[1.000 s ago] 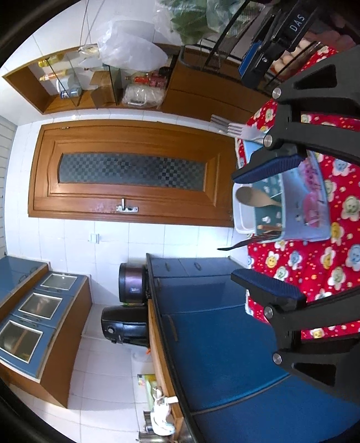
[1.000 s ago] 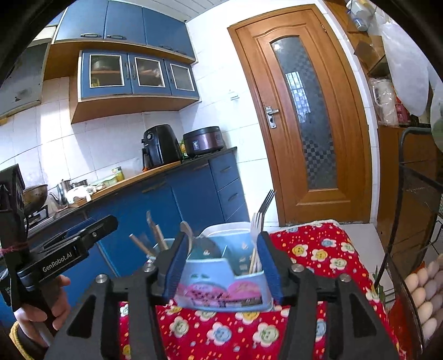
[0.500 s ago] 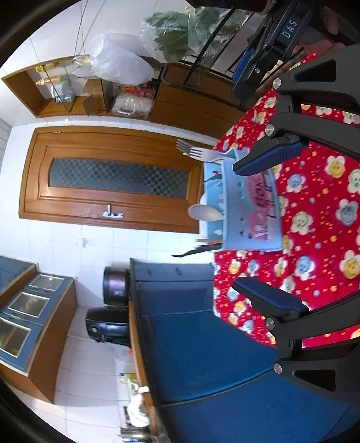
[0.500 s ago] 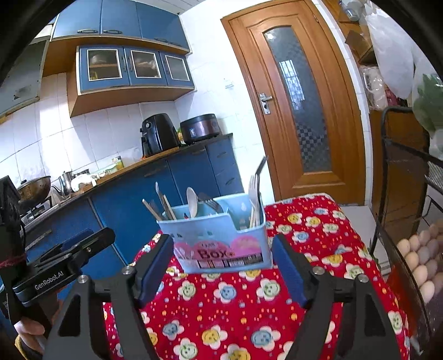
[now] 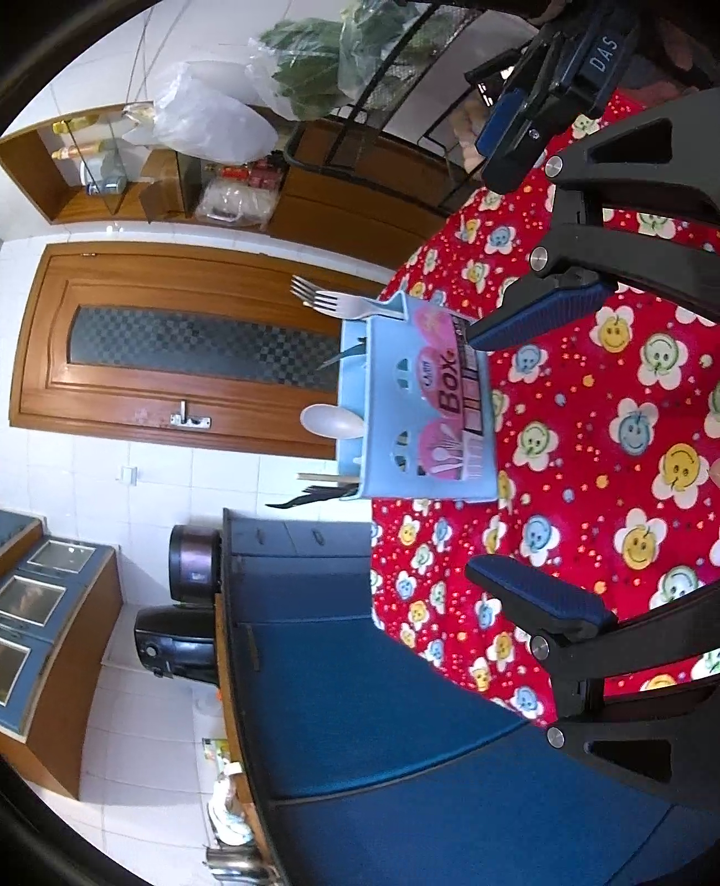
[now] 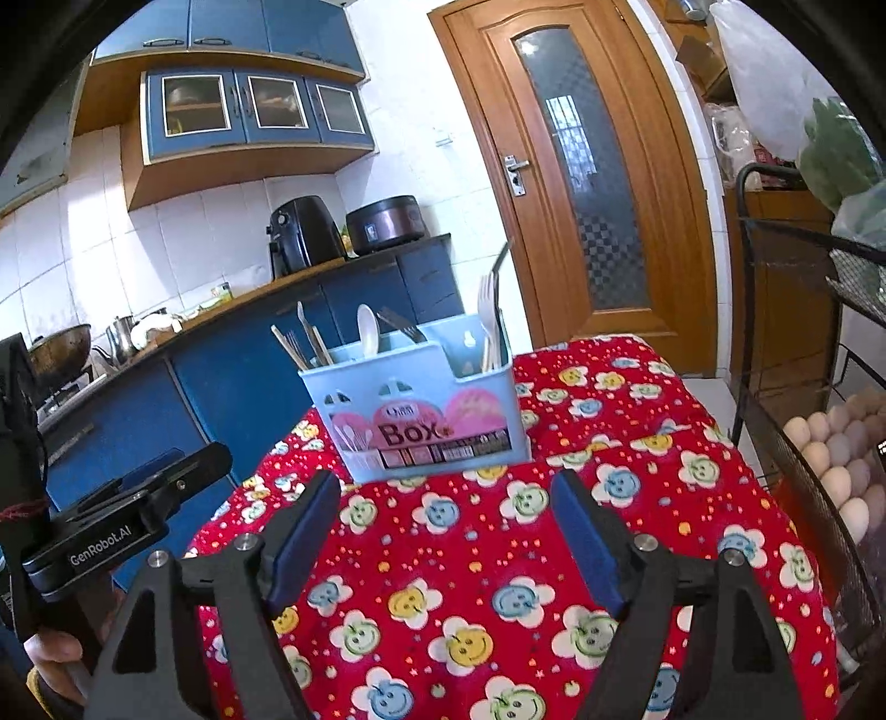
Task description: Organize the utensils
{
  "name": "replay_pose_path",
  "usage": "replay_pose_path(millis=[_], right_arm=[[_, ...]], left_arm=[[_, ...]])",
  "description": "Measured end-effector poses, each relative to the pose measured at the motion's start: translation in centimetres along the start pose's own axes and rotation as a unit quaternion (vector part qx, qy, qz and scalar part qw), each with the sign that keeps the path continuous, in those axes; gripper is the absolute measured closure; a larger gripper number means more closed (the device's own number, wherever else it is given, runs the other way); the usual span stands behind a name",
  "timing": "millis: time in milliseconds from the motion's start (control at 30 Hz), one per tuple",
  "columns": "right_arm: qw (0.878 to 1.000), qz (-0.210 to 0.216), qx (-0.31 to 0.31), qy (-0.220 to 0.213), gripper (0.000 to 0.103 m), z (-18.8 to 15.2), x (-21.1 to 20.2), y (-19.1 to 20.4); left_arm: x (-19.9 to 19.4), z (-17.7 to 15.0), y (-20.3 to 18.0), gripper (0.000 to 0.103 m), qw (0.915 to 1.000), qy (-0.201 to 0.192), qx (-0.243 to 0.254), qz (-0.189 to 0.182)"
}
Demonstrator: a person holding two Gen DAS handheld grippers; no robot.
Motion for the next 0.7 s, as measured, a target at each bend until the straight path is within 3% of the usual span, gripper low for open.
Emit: replay_pose_path(millis=[700], right_arm=[[0.998,-0.051,-0.041,0.005,0.021,-4.6,2.0,-1.2]], left_arm=[[2.4,-4.8,1.4,0.026,0.9994,-0.004,-0.018,0.030]])
Point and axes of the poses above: each gripper's, at about its wrist camera, not at the fingertips, and x roughly the way its jaws point, y to its left, z to its top, the point moved 10 cm from there along x, roughly the way its jaws point, and after that the axes turned 5 degrees about -z, right-handed, at the moved point
